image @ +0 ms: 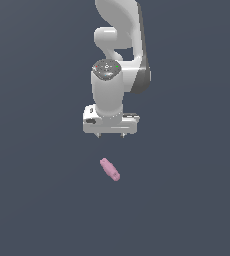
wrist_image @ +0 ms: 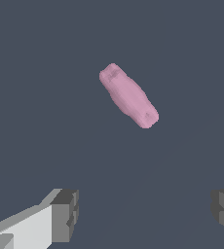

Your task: Pick up the object and move it to a goal position.

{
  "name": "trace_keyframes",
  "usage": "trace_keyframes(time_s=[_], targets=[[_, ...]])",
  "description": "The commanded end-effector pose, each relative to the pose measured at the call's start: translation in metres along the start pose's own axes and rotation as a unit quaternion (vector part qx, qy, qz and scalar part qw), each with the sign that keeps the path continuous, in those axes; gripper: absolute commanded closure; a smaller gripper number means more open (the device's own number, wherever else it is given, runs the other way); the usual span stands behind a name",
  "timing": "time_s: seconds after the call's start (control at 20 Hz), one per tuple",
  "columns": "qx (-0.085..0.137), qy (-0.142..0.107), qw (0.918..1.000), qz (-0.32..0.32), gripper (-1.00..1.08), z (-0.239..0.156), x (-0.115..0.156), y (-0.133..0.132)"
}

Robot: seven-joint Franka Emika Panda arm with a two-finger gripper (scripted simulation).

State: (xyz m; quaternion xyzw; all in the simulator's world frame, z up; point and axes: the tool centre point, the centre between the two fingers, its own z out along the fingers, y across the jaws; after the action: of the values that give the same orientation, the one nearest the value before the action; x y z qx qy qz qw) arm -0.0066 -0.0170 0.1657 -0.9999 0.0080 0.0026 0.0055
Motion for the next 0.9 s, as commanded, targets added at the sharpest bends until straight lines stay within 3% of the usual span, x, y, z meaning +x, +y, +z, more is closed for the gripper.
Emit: trace_keyframes(time_s=[0.0, 0.45, 0.85], targets=[[0.000, 0.000, 1.0000, 0.000, -0.92, 0.000, 0.000, 0.000], [0.013, -0.003, 0.9999, -0.002, -0.92, -0.006, -0.002, -0.027], [0.011, -0.003, 0.9998, -0.014, -0.92, -0.004, 0.002, -0.025]])
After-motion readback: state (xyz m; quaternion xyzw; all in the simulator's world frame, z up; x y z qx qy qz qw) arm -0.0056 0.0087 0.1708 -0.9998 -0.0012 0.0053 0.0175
